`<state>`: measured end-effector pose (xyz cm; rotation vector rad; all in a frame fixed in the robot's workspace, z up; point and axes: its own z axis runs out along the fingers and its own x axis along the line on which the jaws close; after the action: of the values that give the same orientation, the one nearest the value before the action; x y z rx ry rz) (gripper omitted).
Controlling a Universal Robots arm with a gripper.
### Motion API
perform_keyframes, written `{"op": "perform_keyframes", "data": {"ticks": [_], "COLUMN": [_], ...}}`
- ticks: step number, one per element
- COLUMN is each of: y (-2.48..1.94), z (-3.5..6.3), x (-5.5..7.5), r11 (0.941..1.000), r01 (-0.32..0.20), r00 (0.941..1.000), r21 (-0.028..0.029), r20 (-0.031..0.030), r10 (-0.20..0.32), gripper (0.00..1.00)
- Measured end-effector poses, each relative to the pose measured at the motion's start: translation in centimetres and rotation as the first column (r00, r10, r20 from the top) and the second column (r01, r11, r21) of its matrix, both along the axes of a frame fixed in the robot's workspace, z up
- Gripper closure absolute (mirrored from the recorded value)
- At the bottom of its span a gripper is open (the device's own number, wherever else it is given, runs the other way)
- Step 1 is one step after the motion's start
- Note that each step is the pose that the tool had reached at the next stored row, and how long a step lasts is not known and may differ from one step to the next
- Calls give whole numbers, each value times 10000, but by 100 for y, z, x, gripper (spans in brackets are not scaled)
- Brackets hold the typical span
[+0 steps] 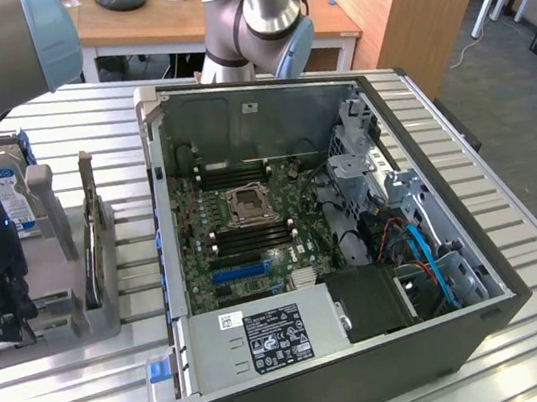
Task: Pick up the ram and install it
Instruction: 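Pick up the ram and move it above insertion slot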
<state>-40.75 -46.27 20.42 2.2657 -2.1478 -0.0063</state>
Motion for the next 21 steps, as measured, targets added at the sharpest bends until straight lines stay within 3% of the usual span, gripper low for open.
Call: {"op": "perform_keyframes", "data": {"ticks": [16,18,19,21], "y": [0,-1,-1,-1], "z": [-22,-22,-22,-23], "x": [0,0,0,0], "r11": [9999,9999,9999,9999], "r01": [124,124,123,123], "r00": [9999,9999,9999,9999], "r21": [0,-1,0,-1], "r20": [-1,-1,-1,0], "r10": [-124,-124,-123,-123], "gripper": [63,64,71,71]}}
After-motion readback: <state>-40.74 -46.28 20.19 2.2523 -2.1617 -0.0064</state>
